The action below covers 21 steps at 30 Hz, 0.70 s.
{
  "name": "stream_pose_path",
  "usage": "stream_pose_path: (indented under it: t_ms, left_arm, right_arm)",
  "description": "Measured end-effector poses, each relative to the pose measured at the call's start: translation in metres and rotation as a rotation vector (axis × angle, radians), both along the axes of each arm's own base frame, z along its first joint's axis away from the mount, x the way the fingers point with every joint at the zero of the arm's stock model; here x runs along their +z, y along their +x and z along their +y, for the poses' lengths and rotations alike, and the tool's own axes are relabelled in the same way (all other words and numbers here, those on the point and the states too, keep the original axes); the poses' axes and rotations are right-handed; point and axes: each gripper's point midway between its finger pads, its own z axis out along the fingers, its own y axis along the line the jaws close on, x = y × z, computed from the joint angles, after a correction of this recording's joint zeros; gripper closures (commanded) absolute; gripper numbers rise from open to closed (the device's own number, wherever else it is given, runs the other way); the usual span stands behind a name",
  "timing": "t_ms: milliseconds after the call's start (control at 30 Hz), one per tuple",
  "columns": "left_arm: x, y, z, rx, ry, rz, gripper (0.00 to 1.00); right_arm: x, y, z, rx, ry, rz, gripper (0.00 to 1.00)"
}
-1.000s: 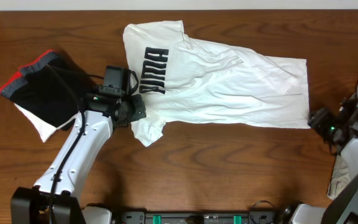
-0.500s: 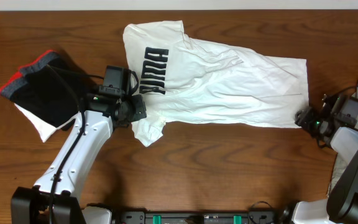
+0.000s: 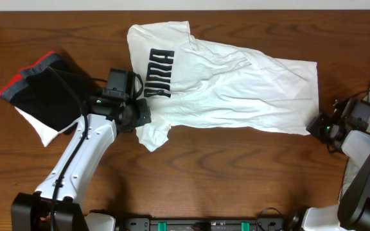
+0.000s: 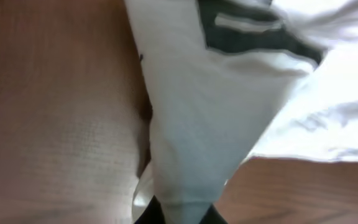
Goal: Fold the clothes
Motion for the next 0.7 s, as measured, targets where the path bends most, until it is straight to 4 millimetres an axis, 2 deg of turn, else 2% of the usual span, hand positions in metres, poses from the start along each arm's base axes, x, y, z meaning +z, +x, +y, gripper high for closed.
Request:
stream_pose_path:
  t_ms: [67, 100, 200, 333, 433, 467, 500, 600, 700]
  left_arm:
    - [0.003, -0.007, 0.001, 0.000, 0.006, 0.028, 0.94]
    - [0.009, -0.008, 0.002, -0.001, 0.006, 0.023, 0.94]
    - [0.044, -0.003, 0.001, -0.008, -0.009, -0.059, 0.94]
    - [0.114, 0.003, 0.001, -0.019, -0.042, -0.268, 0.94]
    - [0.171, -0.004, 0.011, 0.007, -0.066, -0.441, 0.94]
    - [0.186, -0.008, 0.017, 0.024, -0.069, -0.489, 0.94]
    - [0.203, -0.013, 0.024, 0.045, -0.072, -0.542, 0.94]
    - [0.249, -0.032, 0.045, 0.106, -0.073, -0.690, 0.94]
    - [0.294, -0.056, 0.058, 0.146, -0.072, -0.834, 0.94]
  right_arm:
    - [0.008, -0.010, 0.006, -0.010, 0.032, 0.034, 0.99]
    - [0.018, -0.011, 0.008, -0.013, 0.038, 0.033, 0.99]
    - [0.071, -0.002, 0.004, -0.020, 0.019, -0.025, 0.99]
    - [0.175, 0.008, -0.008, -0.040, -0.058, -0.198, 0.99]
    - [0.247, -0.007, -0.022, -0.096, -0.121, -0.308, 0.99]
    - [0.262, -0.013, -0.025, -0.114, -0.137, -0.330, 0.99]
    - [0.290, -0.026, -0.032, -0.143, -0.163, -0.365, 0.99]
    - [0.327, -0.047, -0.037, -0.186, -0.199, -0.403, 0.99]
    - [0.366, -0.065, -0.032, -0.199, -0.230, -0.445, 0.99]
